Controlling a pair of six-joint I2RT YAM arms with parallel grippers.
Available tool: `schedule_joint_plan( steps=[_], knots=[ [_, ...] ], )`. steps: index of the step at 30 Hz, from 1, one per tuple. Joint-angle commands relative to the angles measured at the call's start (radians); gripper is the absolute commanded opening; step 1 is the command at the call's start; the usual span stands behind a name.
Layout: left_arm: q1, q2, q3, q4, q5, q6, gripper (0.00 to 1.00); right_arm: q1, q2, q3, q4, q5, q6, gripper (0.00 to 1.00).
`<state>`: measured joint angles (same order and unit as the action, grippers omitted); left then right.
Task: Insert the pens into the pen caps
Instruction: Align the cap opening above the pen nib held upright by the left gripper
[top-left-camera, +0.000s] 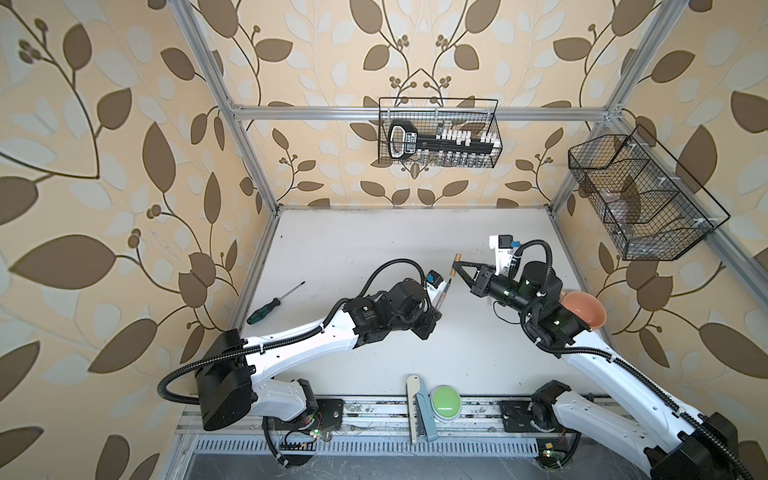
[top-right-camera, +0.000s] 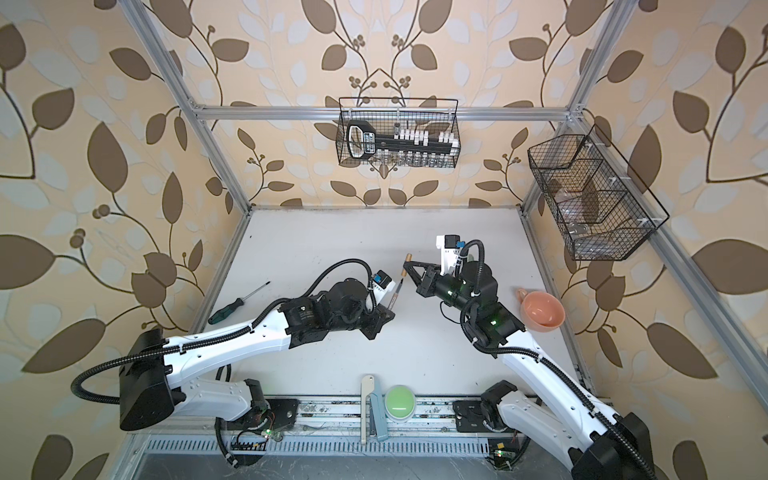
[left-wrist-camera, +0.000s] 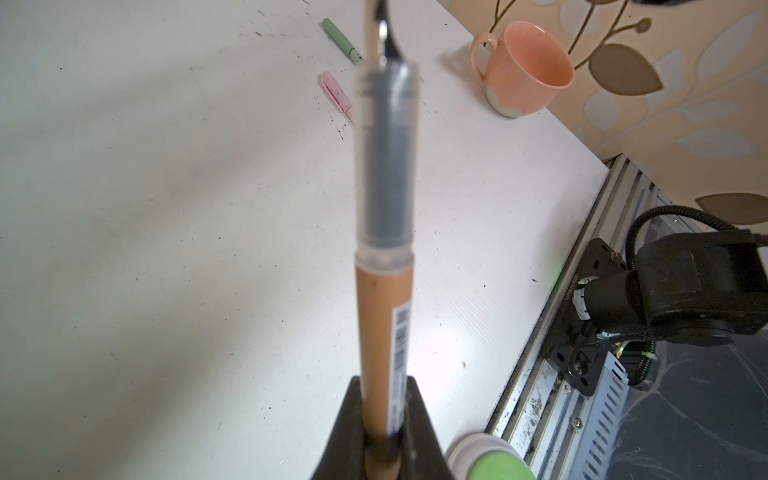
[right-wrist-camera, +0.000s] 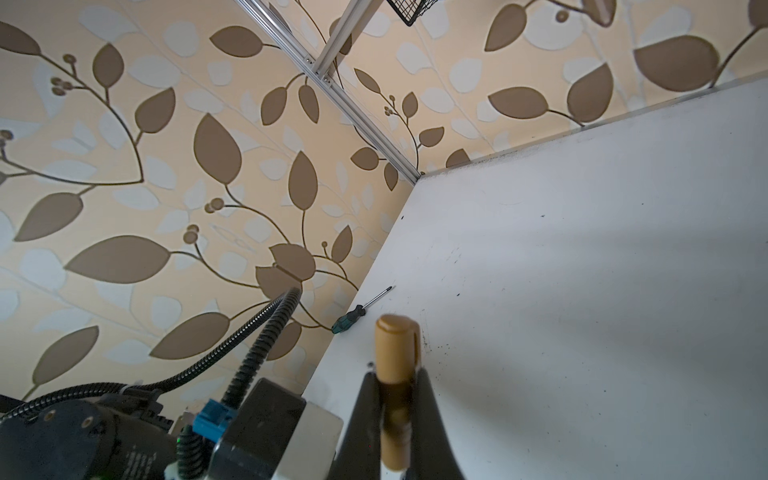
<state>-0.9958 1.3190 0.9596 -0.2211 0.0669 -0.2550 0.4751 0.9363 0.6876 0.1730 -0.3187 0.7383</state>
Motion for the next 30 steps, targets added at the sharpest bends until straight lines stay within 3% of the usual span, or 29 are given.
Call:
schedule_joint_plan(
  steps=[1, 30],
  knots=[
    [-0.007, -0.025, 0.041, 0.018, -0.002, -0.002, 0.00, 0.005, 0.002, -0.023, 0.019, 0.033, -0.012, 0.00],
    [-0.007, -0.044, 0.018, 0.009, -0.015, 0.000, 0.00, -0.037, 0.007, -0.063, 0.110, 0.011, 0.045, 0.00]
  ],
)
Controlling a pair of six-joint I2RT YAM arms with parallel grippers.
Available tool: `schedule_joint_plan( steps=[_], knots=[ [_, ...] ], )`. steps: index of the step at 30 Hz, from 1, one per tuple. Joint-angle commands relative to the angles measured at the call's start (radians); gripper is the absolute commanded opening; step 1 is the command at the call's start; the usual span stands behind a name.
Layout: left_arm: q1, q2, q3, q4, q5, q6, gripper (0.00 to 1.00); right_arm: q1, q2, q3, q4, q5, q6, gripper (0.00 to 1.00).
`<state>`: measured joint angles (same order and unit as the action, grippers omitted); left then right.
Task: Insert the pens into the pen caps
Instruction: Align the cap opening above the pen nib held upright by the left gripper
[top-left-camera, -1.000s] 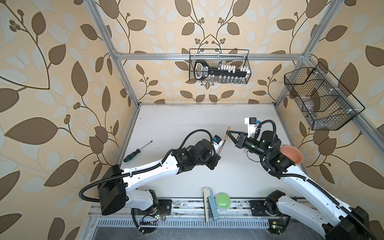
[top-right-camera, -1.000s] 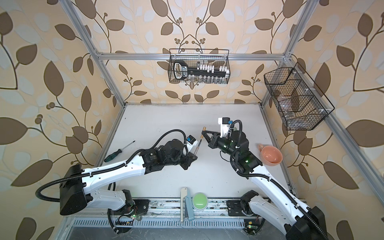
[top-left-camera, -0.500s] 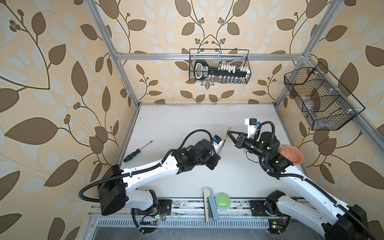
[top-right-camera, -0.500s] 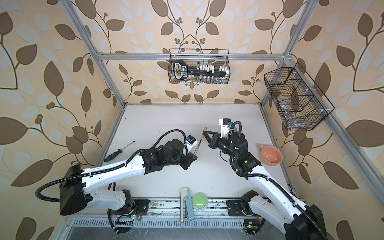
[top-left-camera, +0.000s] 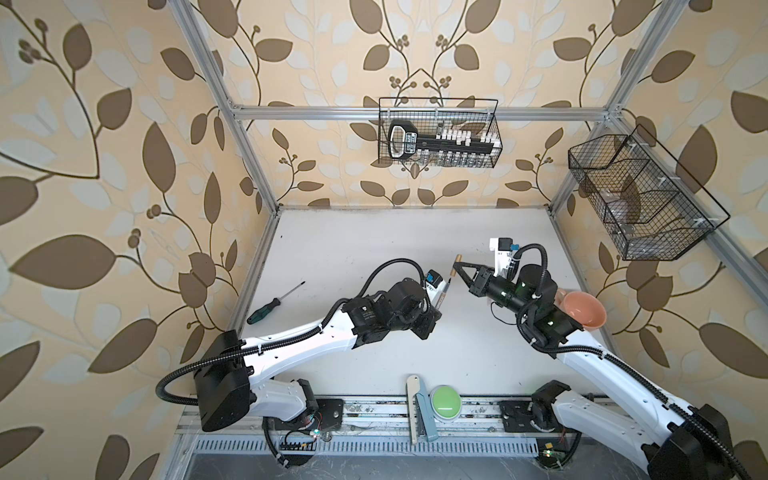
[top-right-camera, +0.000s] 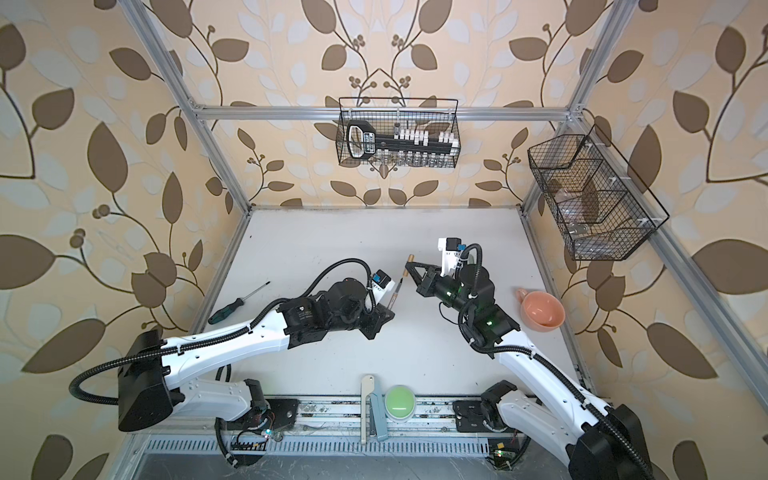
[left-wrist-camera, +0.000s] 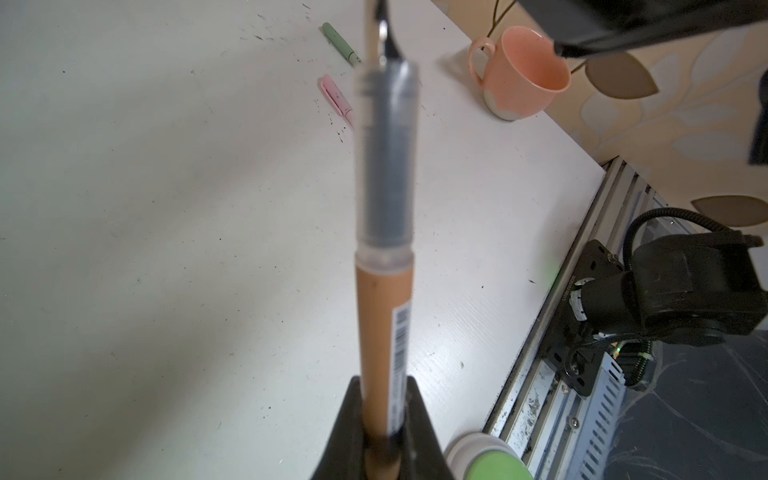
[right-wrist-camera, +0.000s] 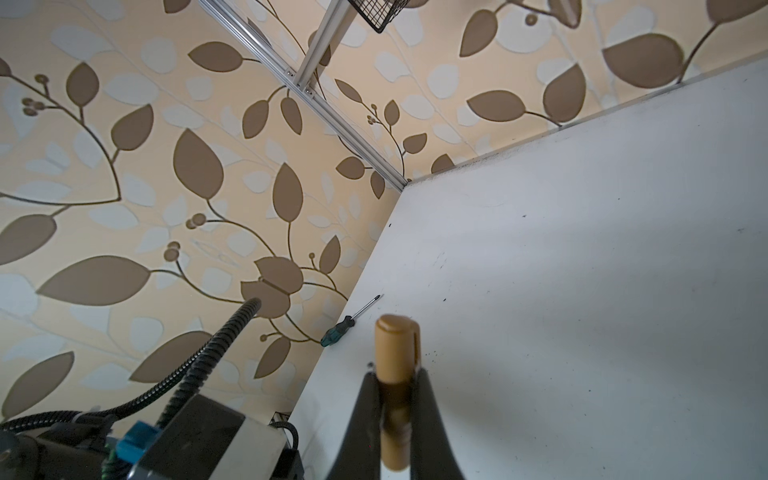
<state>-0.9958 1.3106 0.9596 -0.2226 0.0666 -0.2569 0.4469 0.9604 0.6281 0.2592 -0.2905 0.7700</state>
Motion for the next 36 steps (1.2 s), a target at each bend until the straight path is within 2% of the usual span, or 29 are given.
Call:
schedule_joint_plan(
  steps=[1, 16, 36],
  knots=[
    [-0.007, -0.035, 0.017, 0.011, -0.015, 0.003, 0.00, -0.012, -0.017, -0.001, 0.027, -0.022, 0.015, 0.00],
    [-0.007, -0.033, 0.010, 0.021, -0.018, 0.004, 0.00, 0.008, -0.013, -0.004, 0.036, -0.070, 0.031, 0.00],
    [-0.007, -0.047, -0.015, 0.045, -0.038, 0.004, 0.00, 0.050, -0.066, -0.010, -0.013, -0.049, 0.007, 0.00]
  ],
)
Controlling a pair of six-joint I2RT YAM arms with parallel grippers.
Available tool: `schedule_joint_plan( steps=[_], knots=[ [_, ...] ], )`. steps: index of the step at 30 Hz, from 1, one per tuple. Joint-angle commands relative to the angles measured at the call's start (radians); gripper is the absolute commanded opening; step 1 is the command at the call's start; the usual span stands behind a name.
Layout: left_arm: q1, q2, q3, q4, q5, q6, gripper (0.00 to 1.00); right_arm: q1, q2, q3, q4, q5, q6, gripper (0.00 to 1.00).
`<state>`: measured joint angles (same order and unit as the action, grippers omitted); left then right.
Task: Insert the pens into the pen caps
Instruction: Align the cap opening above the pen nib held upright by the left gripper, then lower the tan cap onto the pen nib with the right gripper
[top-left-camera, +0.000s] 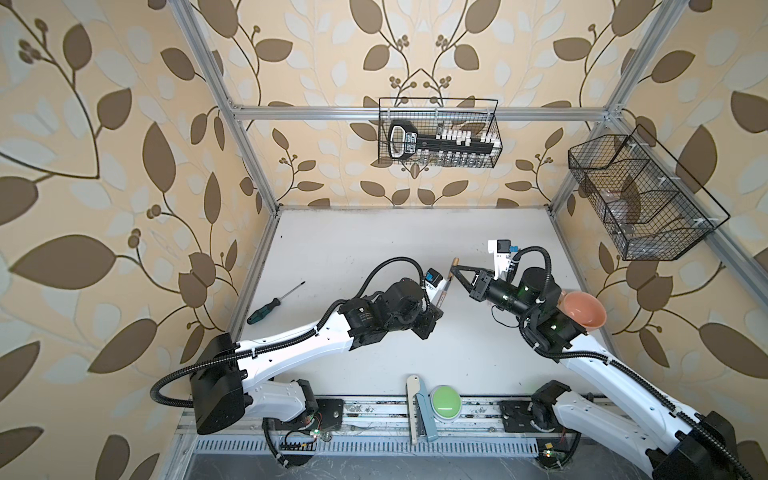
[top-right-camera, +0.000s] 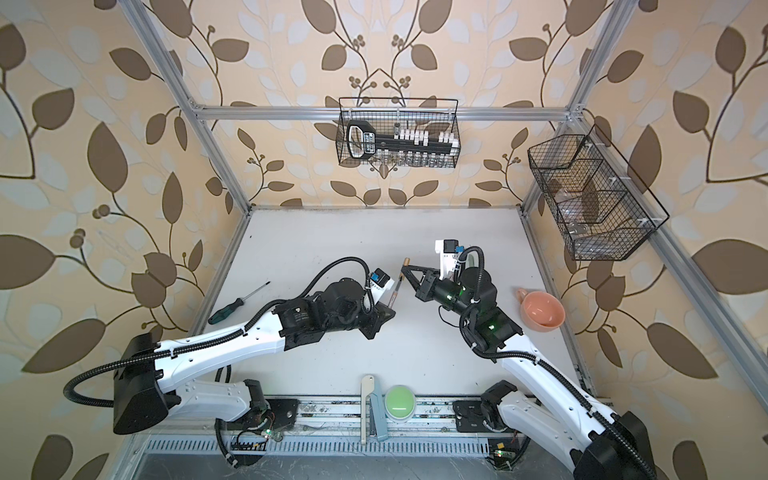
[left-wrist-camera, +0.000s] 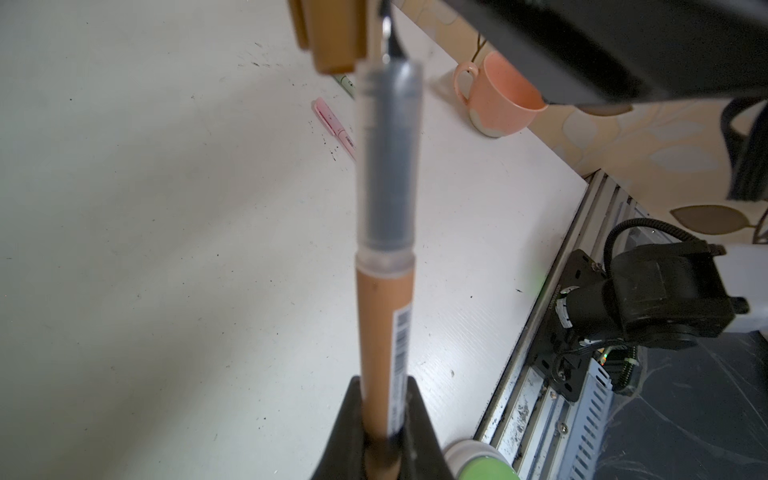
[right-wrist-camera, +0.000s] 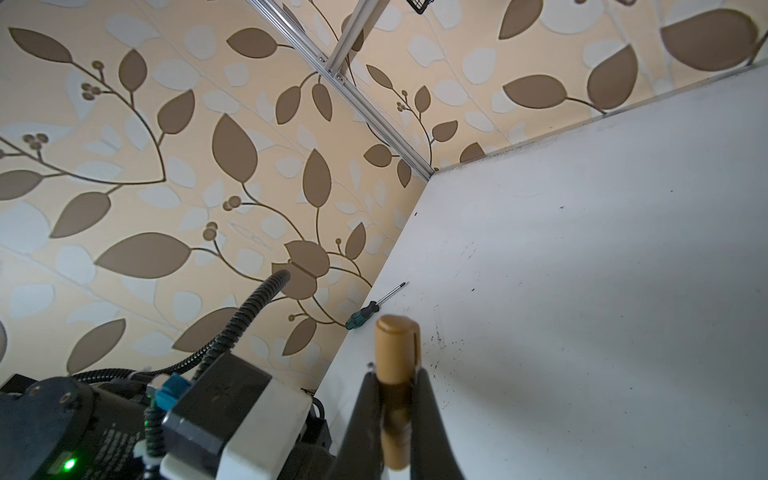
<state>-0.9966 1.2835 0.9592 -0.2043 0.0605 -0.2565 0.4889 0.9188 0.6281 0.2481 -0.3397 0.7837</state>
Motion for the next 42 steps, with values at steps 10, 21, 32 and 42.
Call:
schedule_joint_plan(
  steps=[10, 21, 32, 42],
  knots=[
    [-0.006, -0.015, 0.000, 0.035, 0.013, 0.014, 0.00, -0.018, -0.062, 0.065, -0.056, 0.026, -0.056, 0.00],
    [-0.007, -0.049, -0.013, 0.072, 0.029, 0.035, 0.00, -0.013, -0.069, 0.073, -0.021, -0.007, -0.081, 0.00],
    [-0.007, -0.046, -0.012, 0.069, 0.035, 0.028, 0.00, -0.007, -0.037, 0.063, 0.070, -0.039, -0.034, 0.00],
    [-0.007, -0.048, -0.005, 0.054, 0.026, 0.041, 0.00, -0.005, -0.034, 0.065, 0.024, -0.041, -0.049, 0.00]
  ],
)
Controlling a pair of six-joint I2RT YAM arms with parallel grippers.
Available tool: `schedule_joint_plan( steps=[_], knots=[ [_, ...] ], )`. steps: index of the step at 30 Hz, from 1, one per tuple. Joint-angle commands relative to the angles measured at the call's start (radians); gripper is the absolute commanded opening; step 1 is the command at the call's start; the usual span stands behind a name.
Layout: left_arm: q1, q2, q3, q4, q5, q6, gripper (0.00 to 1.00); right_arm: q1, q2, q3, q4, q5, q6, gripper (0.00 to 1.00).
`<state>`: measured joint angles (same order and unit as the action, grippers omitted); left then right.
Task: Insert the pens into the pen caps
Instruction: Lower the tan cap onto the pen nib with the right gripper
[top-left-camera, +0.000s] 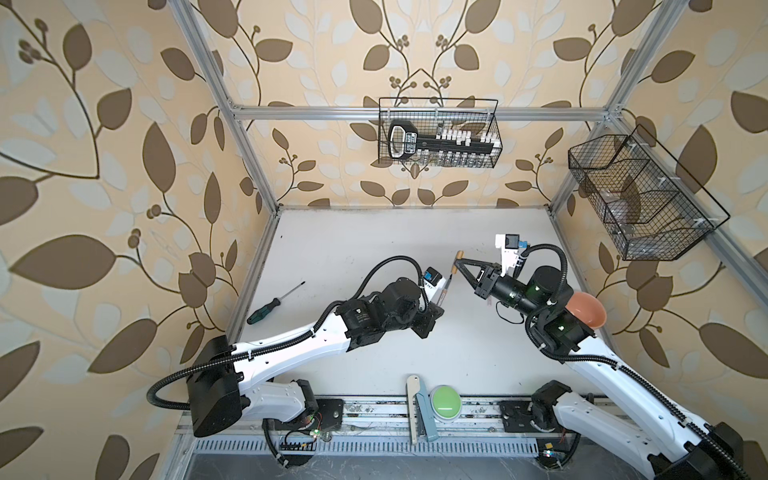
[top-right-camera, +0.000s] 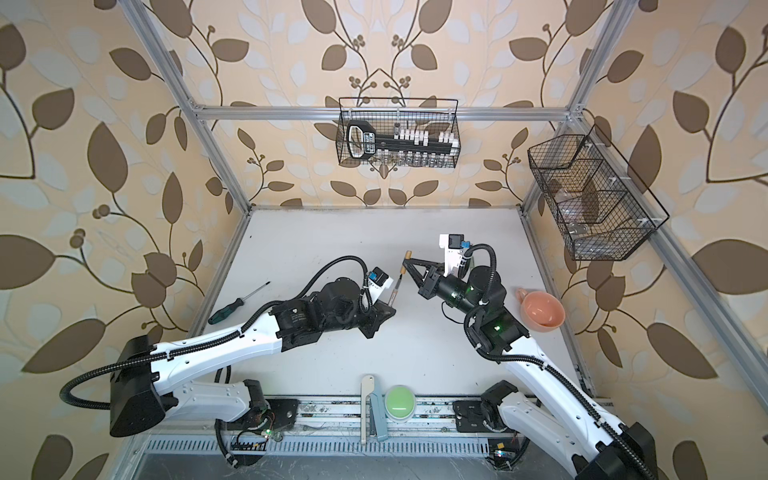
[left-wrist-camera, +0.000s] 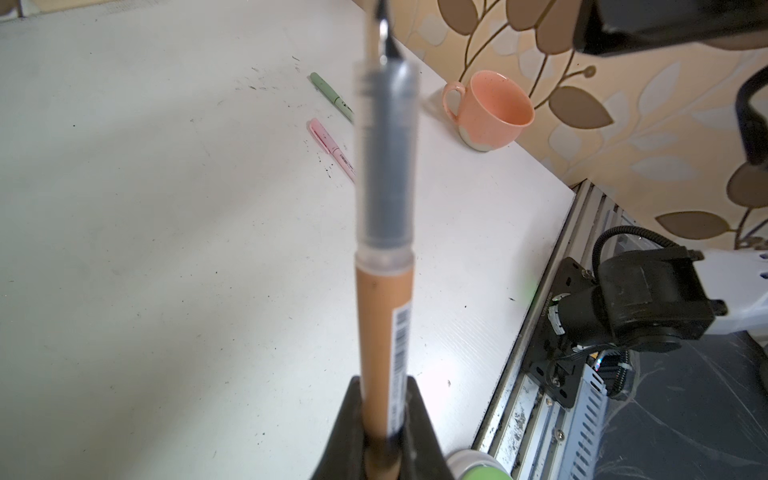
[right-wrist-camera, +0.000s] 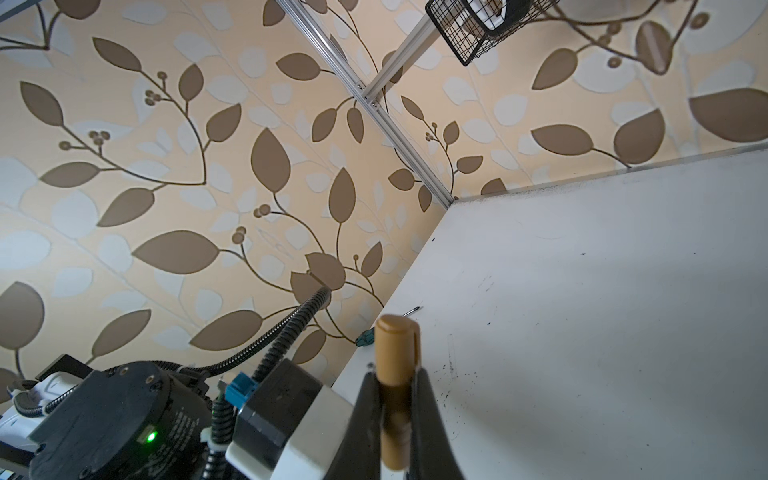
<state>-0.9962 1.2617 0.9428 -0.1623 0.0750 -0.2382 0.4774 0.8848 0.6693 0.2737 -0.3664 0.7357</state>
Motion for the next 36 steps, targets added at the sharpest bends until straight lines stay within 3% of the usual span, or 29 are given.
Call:
schedule_joint_plan(
  steps=[1, 36],
  knots=[
    [-0.007, -0.028, 0.012, 0.011, 0.011, 0.021, 0.00, 0.007, -0.001, 0.020, -0.002, -0.015, 0.000, 0.00],
    [-0.007, -0.041, 0.015, 0.008, 0.004, 0.028, 0.00, 0.032, 0.010, -0.035, -0.001, 0.014, 0.005, 0.00]
  ],
)
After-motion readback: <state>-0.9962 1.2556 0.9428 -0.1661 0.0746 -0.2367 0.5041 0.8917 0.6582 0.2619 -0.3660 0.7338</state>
